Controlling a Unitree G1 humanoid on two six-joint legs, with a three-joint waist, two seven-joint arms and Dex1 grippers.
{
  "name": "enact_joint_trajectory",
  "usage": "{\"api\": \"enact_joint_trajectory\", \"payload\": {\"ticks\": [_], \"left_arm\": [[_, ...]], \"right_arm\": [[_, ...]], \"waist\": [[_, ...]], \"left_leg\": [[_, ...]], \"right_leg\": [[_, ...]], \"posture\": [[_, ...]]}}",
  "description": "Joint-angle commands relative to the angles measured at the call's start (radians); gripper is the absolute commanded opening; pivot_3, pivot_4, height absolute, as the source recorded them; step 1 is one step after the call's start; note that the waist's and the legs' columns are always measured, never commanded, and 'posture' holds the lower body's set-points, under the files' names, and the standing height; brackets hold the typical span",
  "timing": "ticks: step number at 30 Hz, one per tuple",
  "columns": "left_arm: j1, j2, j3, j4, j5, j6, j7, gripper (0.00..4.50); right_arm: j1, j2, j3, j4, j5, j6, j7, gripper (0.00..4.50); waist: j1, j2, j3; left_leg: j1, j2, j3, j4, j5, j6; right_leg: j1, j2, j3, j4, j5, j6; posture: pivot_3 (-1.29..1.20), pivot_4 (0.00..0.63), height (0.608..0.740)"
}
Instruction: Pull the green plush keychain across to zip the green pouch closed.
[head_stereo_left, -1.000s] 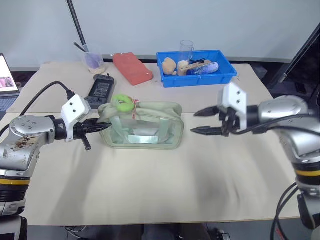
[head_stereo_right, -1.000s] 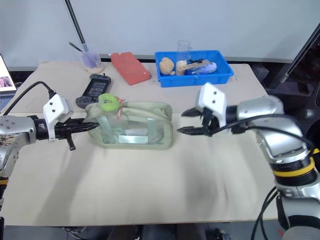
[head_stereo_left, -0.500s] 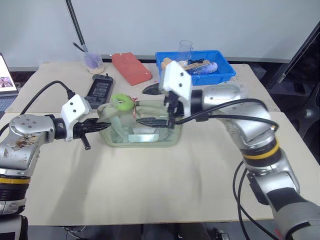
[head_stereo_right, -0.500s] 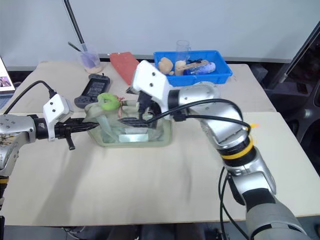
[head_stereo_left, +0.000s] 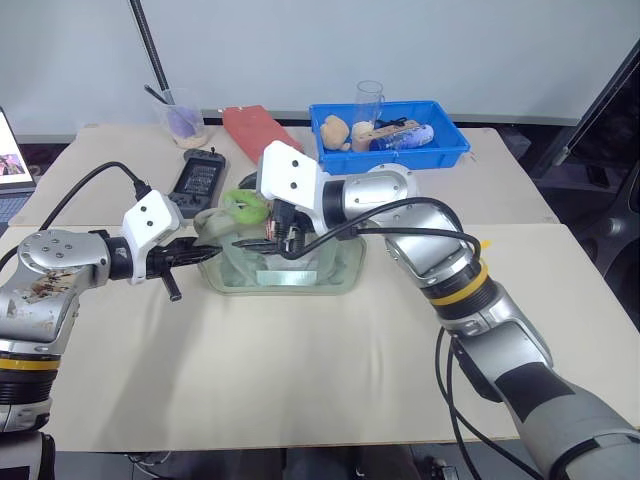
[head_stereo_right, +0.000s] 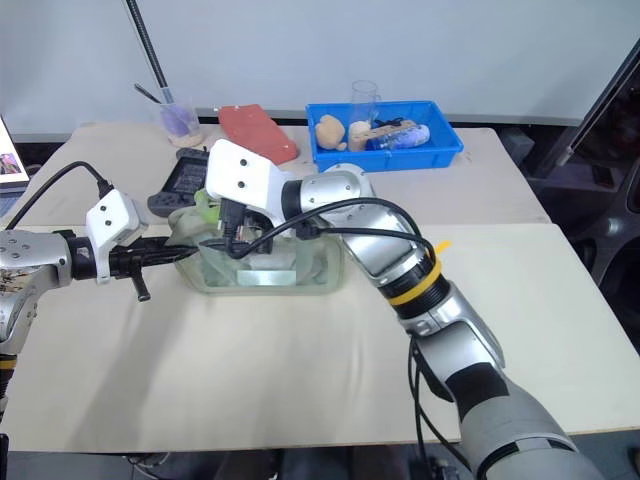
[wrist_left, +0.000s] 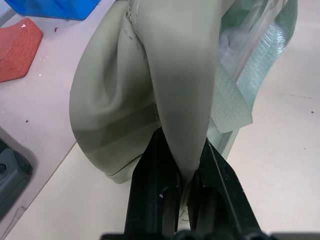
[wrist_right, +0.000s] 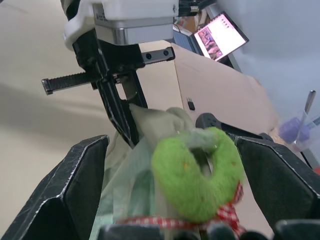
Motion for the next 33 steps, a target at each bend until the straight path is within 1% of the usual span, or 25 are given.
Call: {"api": "enact_joint_trajectory", "payload": {"ticks": [1, 3, 6, 9, 10, 11, 12, 15, 18, 22, 25, 29, 33], "left_arm": [[0.004, 0.005, 0.005, -0.033, 0.0, 0.008, -0.005, 0.0], [0.001, 0.001, 0.013, -0.03, -0.012, 0.016, -0.006, 0.0], [-0.003, -0.002, 0.016, -0.028, -0.018, 0.024, -0.004, 0.0], [0.0, -0.003, 0.013, -0.03, -0.017, 0.023, -0.005, 0.0], [-0.001, -0.004, 0.013, -0.029, -0.017, 0.024, -0.003, 0.0], [-0.003, -0.005, 0.012, -0.026, -0.014, 0.023, 0.001, 0.0], [-0.004, -0.005, 0.011, -0.024, -0.012, 0.022, 0.002, 0.0], [0.0, -0.005, 0.01, -0.02, -0.007, 0.021, 0.004, 0.0], [0.007, -0.007, 0.01, -0.018, -0.003, 0.02, 0.008, 0.0], [0.006, -0.009, 0.009, -0.009, 0.003, 0.015, 0.009, 0.0], [0.001, -0.012, 0.004, -0.001, 0.006, 0.01, 0.009, 0.0], [-0.013, -0.013, -0.007, 0.014, 0.009, 0.001, 0.008, 0.0], [-0.042, 0.003, -0.005, 0.039, 0.01, 0.001, 0.006, 0.0]], "right_arm": [[-0.031, 0.003, -0.008, 0.029, -0.044, -0.076, 0.005, 3.66], [-0.031, -0.01, 0.005, 0.066, -0.086, -0.13, 0.006, 3.01], [-0.027, -0.009, -0.006, 0.084, -0.098, -0.157, 0.02, 1.94], [-0.014, -0.006, -0.031, 0.052, -0.066, -0.131, 0.043, 0.92], [-0.01, -0.007, -0.04, 0.038, -0.055, -0.118, 0.051, 0.51], [-0.007, -0.011, -0.053, 0.021, -0.04, -0.1, 0.058, 0.19], [-0.007, -0.014, -0.073, 0.003, -0.021, -0.072, 0.06, 0.02], [-0.012, -0.02, -0.163, -0.064, 0.057, 0.062, 0.04, 0.02], [-0.008, -0.038, -0.228, -0.119, 0.106, 0.164, 0.011, 0.02], [0.017, -0.097, -0.296, -0.164, 0.147, 0.269, -0.025, 0.02], [0.036, -0.123, -0.302, -0.184, 0.164, 0.298, -0.046, 0.02], [0.048, -0.129, -0.29, -0.206, 0.178, 0.31, -0.072, 0.02], [0.078, -0.096, -0.248, -0.233, 0.183, 0.296, -0.1, 0.02]], "waist": [[0.001, 0.0, 0.0], [0.001, 0.0, 0.0], [0.0, 0.0, 0.0], [-0.002, 0.0, 0.0], [-0.002, 0.0, 0.0], [-0.001, 0.0, 0.0], [0.0, 0.0, 0.0], [0.001, 0.0, 0.0], [0.0, 0.0, 0.0], [0.0, 0.0, 0.0], [-0.001, 0.0, 0.0], [-0.002, 0.0, 0.0], [-0.003, 0.0, 0.0]], "left_leg": [[0.0, 0.0, 0.0, 0.0, 0.0, 0.0], [0.0, 0.0, 0.0, 0.0, 0.0, 0.0], [0.0, 0.0, 0.0, 0.0, 0.0, 0.0], [0.0, 0.0, 0.0, 0.0, 0.0, 0.0], [0.0, 0.0, 0.0, 0.0, 0.0, 0.0], [0.0, 0.0, 0.0, 0.0, 0.0, 0.0], [0.0, 0.0, 0.0, 0.0, 0.0, 0.0], [-0.001, 0.0, 0.0, 0.0, 0.0, 0.0], [-0.001, 0.0, 0.0, 0.0, 0.0, 0.0], [-0.001, 0.0, 0.0, 0.0, 0.0, 0.0], [-0.001, 0.0, 0.0, 0.0, 0.0, 0.0], [-0.001, 0.0, 0.0, 0.0, 0.0, 0.0], [-0.001, 0.0, 0.0, 0.0, 0.0, 0.0]], "right_leg": [[0.0, 0.0, 0.0, 0.0, 0.0, 0.0], [0.0, 0.0, 0.0, 0.0, 0.0, 0.0], [0.0, 0.0, 0.0, 0.0, 0.0, 0.0], [0.0, 0.0, 0.0, 0.0, 0.0, 0.0], [0.0, 0.0, 0.0, 0.0, 0.0, 0.0], [0.0, 0.0, 0.0, 0.0, 0.0, 0.0], [0.0, 0.0, 0.0, 0.0, 0.0, 0.0], [0.0, 0.0, 0.0, 0.0, 0.0, 0.0], [0.0, 0.0, 0.0, 0.0, 0.0, 0.0], [-0.001, 0.0, 0.0, 0.0, 0.0, 0.0], [0.0, 0.0, 0.0, 0.0, 0.0, -0.001], [-0.001, 0.0, 0.0, 0.0, 0.0, -0.001], [-0.001, 0.0, 0.0, 0.0, 0.0, 0.0]], "posture": [[0.0, 0.15, 0.74], [0.0, 0.15, 0.74], [0.0, 0.15, 0.74], [0.0, 0.15, 0.74], [0.0, 0.15, 0.74], [0.0, 0.15, 0.74], [0.0, 0.15, 0.74], [0.0, 0.15, 0.74], [0.0, 0.15, 0.74], [0.0, 0.15, 0.74], [0.0, 0.15, 0.74], [0.0, 0.15, 0.74], [0.0, 0.15, 0.74]]}}
